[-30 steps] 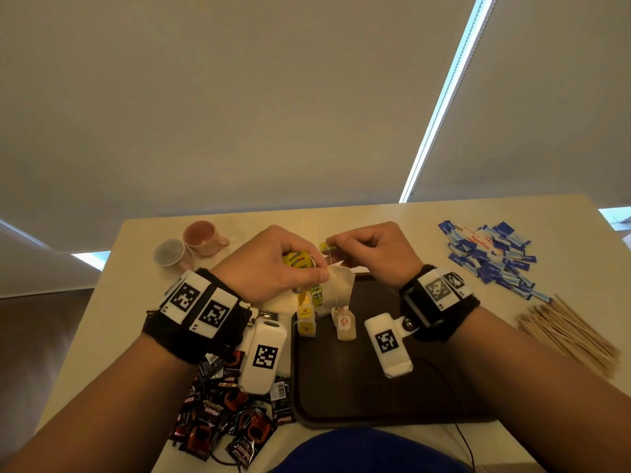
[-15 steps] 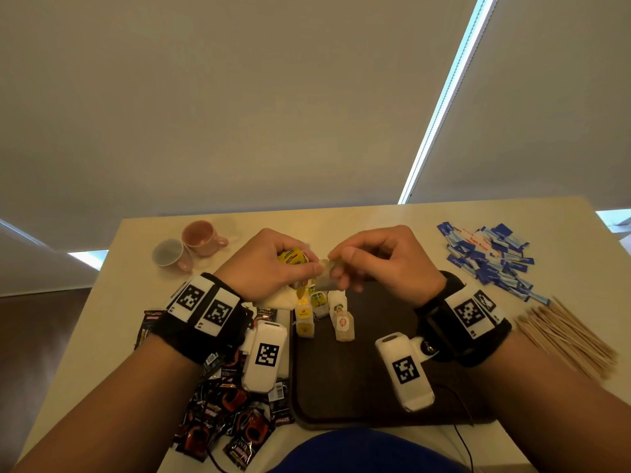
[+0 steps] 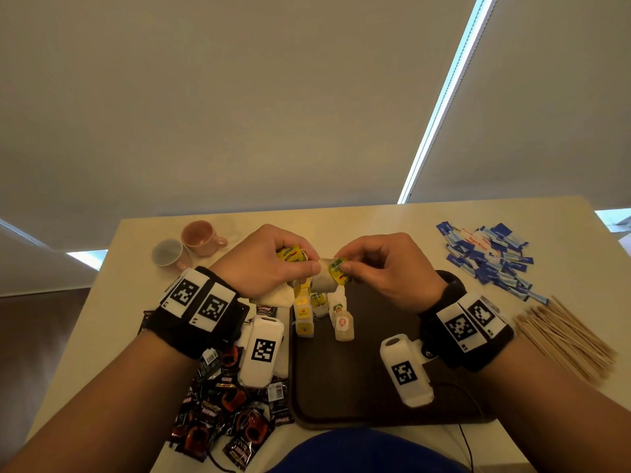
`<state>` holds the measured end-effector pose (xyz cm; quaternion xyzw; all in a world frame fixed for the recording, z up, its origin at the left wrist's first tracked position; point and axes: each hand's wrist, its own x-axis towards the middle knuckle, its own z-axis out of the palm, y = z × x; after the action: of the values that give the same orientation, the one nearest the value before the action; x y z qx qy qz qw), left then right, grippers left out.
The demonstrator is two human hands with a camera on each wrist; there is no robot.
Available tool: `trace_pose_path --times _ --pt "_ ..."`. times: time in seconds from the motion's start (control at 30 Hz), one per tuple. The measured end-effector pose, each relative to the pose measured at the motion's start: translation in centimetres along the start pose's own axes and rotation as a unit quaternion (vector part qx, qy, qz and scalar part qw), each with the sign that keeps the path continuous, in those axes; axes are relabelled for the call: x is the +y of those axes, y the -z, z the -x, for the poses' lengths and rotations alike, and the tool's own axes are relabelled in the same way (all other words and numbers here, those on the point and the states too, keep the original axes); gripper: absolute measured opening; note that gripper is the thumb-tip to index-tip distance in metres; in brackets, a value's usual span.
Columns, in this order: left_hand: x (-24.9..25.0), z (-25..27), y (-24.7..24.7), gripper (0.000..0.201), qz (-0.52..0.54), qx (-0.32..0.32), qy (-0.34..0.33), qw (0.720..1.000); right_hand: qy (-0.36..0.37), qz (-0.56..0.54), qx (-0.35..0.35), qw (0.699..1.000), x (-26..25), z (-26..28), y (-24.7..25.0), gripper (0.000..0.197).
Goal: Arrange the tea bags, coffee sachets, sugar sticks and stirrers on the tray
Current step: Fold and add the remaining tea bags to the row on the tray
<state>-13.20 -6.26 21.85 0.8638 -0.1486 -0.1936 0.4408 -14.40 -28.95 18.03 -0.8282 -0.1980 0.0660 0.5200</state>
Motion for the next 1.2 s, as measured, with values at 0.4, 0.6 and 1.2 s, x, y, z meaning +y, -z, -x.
trace_pose_path --times 0.4,0.6,1.2 --pt "0.0 -0.1 0.3 0.004 -0.024 -0.014 -0.005 1.000 -0.010 0.010 0.020 1.000 0.1 -0.3 -0.6 0.010" --pt "-0.2 0.1 0.3 0.002 -0.009 0.005 -0.010 1.000 -0.004 -0.035 0.054 0.998 -0.2 -0.2 -0.8 0.009" --pt "-0.2 0.8 -0.7 0.002 0.000 0.050 -0.003 0.999 0.000 -0.079 0.058 0.995 0.3 -0.2 -1.9 0.009"
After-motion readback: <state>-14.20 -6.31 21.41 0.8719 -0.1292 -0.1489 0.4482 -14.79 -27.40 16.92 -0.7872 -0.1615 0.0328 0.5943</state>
